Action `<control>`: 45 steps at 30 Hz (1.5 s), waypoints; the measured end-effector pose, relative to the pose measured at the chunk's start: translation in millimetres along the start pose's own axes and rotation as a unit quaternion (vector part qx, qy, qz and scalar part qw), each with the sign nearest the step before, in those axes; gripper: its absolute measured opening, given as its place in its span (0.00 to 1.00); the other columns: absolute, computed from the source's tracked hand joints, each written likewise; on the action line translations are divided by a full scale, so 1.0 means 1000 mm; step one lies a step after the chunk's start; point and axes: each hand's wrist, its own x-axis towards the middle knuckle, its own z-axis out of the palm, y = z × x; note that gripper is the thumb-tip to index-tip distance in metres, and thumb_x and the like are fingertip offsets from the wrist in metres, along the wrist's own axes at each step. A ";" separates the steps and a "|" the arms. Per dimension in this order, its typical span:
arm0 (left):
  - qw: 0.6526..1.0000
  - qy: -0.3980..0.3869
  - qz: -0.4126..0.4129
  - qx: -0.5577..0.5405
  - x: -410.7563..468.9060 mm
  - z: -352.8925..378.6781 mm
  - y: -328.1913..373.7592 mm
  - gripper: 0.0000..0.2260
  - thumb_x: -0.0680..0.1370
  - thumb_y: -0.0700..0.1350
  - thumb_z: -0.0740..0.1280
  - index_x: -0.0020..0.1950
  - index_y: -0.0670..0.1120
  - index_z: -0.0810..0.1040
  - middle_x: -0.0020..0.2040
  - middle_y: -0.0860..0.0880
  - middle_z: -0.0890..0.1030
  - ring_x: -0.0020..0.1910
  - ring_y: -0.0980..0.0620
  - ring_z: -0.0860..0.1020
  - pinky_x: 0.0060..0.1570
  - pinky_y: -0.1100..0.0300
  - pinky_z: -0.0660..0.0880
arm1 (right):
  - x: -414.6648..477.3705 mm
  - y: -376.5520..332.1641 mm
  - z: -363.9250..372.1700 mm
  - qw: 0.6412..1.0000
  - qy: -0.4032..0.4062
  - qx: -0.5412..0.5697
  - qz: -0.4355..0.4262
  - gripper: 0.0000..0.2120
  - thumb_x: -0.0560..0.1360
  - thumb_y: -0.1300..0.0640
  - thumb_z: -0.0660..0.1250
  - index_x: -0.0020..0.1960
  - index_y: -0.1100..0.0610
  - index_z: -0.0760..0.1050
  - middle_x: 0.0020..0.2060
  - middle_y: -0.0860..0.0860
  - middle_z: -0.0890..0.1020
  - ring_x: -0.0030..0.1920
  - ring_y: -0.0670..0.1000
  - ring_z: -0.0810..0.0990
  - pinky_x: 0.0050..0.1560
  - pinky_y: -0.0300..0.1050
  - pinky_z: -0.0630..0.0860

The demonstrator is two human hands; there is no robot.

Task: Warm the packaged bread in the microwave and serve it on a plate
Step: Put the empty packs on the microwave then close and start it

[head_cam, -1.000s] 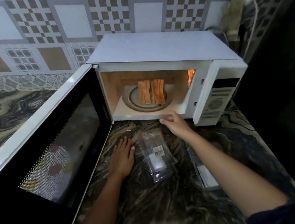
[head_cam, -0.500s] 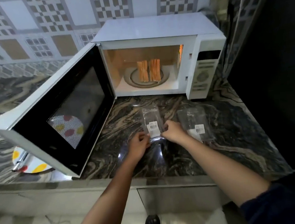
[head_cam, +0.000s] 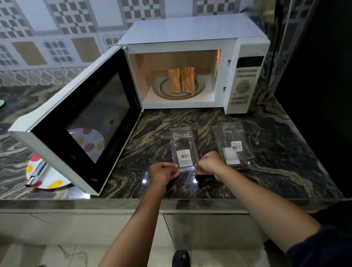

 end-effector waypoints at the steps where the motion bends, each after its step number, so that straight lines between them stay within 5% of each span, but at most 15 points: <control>1: 1.000 0.005 0.000 0.004 0.001 0.001 -0.001 0.08 0.72 0.28 0.68 0.35 0.37 0.77 0.37 0.40 0.79 0.44 0.42 0.80 0.41 0.59 0.81 | 0.001 0.002 0.000 1.000 0.002 0.001 -0.005 0.04 0.72 0.72 0.67 0.46 0.67 0.76 0.45 0.60 0.79 0.40 0.56 0.81 0.33 0.42 0.82; 4: 0.999 0.029 0.020 0.031 -0.002 0.006 -0.004 0.07 0.72 0.31 0.69 0.35 0.39 0.77 0.39 0.40 0.80 0.49 0.41 0.80 0.46 0.56 0.79 | -0.002 0.010 -0.002 0.999 0.013 -0.027 -0.034 0.05 0.73 0.69 0.67 0.40 0.62 0.76 0.39 0.57 0.80 0.43 0.56 0.83 0.47 0.48 0.82; 8: 0.971 0.093 0.098 0.198 -0.018 0.013 -0.007 0.08 0.73 0.41 0.70 0.50 0.41 0.78 0.47 0.45 0.79 0.49 0.47 0.78 0.53 0.55 0.74 | -0.010 0.024 -0.005 0.986 0.045 -0.116 -0.107 0.04 0.75 0.62 0.64 0.43 0.60 0.76 0.44 0.58 0.83 0.42 0.54 0.83 0.43 0.45 0.82; 12: 0.949 0.154 0.191 0.198 -0.047 0.025 -0.008 0.11 0.75 0.41 0.67 0.56 0.40 0.74 0.54 0.46 0.71 0.51 0.48 0.74 0.54 0.57 0.71 | -0.031 0.035 -0.021 0.947 0.115 -0.221 -0.205 0.06 0.74 0.57 0.66 0.45 0.60 0.77 0.43 0.55 0.82 0.40 0.52 0.79 0.41 0.43 0.77; 16: 0.935 0.094 0.300 0.166 -0.076 0.050 -0.002 0.06 0.78 0.40 0.63 0.54 0.41 0.73 0.52 0.45 0.72 0.48 0.51 0.73 0.48 0.63 0.67 | -0.057 0.037 -0.043 0.915 0.192 -0.145 -0.323 0.05 0.75 0.59 0.65 0.44 0.60 0.77 0.38 0.54 0.81 0.38 0.51 0.79 0.40 0.46 0.77; 20: 0.937 0.012 0.292 0.193 -0.088 0.082 0.000 0.08 0.79 0.45 0.61 0.52 0.41 0.73 0.46 0.46 0.77 0.43 0.52 0.74 0.38 0.65 0.70 | -0.067 0.038 -0.077 0.857 0.314 -0.095 -0.398 0.03 0.75 0.58 0.63 0.46 0.57 0.75 0.42 0.51 0.79 0.44 0.51 0.77 0.42 0.44 0.73; 23: 0.947 -0.032 0.226 0.225 -0.089 0.100 -0.005 0.16 0.79 0.54 0.60 0.51 0.41 0.73 0.44 0.45 0.77 0.41 0.51 0.74 0.34 0.62 0.66 | -0.057 0.047 -0.101 0.871 0.347 -0.098 -0.333 0.10 0.77 0.55 0.63 0.55 0.60 0.72 0.51 0.53 0.75 0.54 0.53 0.74 0.51 0.44 0.70; 26: 0.955 -0.065 0.134 0.255 -0.082 0.111 -0.012 0.21 0.78 0.60 0.58 0.47 0.41 0.73 0.42 0.45 0.77 0.42 0.47 0.76 0.38 0.55 0.69 | -0.042 0.056 -0.114 0.927 0.304 -0.088 -0.203 0.20 0.78 0.49 0.61 0.62 0.62 0.69 0.60 0.58 0.73 0.60 0.56 0.72 0.58 0.46 0.69; 31: 0.991 -0.102 0.018 0.086 -0.066 0.126 -0.024 0.18 0.76 0.53 0.66 0.44 0.37 0.76 0.35 0.44 0.76 0.38 0.46 0.78 0.56 0.47 0.77 | -0.012 0.066 -0.117 0.982 0.169 0.056 -0.061 0.16 0.76 0.43 0.60 0.45 0.57 0.69 0.50 0.58 0.78 0.55 0.59 0.79 0.56 0.53 0.76; 36: 0.995 -0.084 -0.018 0.053 -0.054 0.131 -0.030 0.10 0.76 0.42 0.68 0.37 0.39 0.76 0.32 0.42 0.80 0.36 0.45 0.80 0.53 0.50 0.78 | -0.009 0.065 -0.119 0.979 0.094 0.178 -0.024 0.08 0.79 0.58 0.61 0.49 0.64 0.73 0.56 0.64 0.78 0.58 0.60 0.78 0.56 0.48 0.75; 39: 0.996 -0.071 -0.041 0.026 -0.055 0.131 -0.027 0.08 0.77 0.38 0.65 0.38 0.38 0.75 0.35 0.41 0.80 0.36 0.46 0.79 0.52 0.51 0.78 | -0.005 0.065 -0.119 0.977 0.098 0.186 -0.016 0.08 0.77 0.65 0.62 0.39 0.62 0.71 0.47 0.62 0.79 0.46 0.56 0.81 0.48 0.44 0.77; 45: 0.987 -0.092 -0.110 -0.071 -0.061 0.123 -0.018 0.04 0.76 0.32 0.64 0.44 0.31 0.74 0.41 0.36 0.79 0.39 0.44 0.81 0.50 0.52 0.79 | 0.000 0.066 -0.119 0.962 0.072 0.263 0.021 0.04 0.74 0.69 0.63 0.41 0.64 0.73 0.35 0.56 0.79 0.35 0.49 0.79 0.35 0.35 0.79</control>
